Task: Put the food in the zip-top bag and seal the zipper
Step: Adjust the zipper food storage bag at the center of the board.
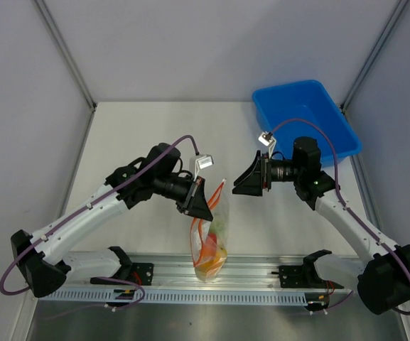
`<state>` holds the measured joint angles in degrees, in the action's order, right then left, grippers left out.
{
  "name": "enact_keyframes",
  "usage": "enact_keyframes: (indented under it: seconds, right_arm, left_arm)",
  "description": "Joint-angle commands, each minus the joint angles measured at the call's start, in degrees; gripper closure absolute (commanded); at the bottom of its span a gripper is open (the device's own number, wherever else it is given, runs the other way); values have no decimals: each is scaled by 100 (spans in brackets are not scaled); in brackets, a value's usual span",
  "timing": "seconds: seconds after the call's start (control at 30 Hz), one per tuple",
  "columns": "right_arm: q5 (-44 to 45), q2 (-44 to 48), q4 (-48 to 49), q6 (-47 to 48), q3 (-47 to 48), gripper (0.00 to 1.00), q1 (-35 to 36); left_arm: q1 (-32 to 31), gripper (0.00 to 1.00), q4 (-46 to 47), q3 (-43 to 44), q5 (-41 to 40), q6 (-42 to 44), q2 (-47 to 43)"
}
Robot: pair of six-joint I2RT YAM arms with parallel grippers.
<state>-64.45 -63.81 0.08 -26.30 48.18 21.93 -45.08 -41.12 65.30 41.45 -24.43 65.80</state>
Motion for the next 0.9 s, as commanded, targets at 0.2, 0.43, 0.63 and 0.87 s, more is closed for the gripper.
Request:
enact_keyframes:
  seconds: [0.2,0.43,0.63,0.87]
  right_arm:
    - [-692,-632,1336,38,7,25,-14]
    - [-1043,-852,2127,-462,-10,25,74]
    - [-1316,-1054,3349,-1438,-55,25,434]
    - [-1220,-1116,3577,-1684,-28,40,821]
  left_arm:
    - [70,99,606,44,1330,-168,-129]
    - [166,100,421,308,1532,-150,-32]
    - [245,99,500,440,1717,-229,91]
    - [430,100,825,466,1945,-440,143]
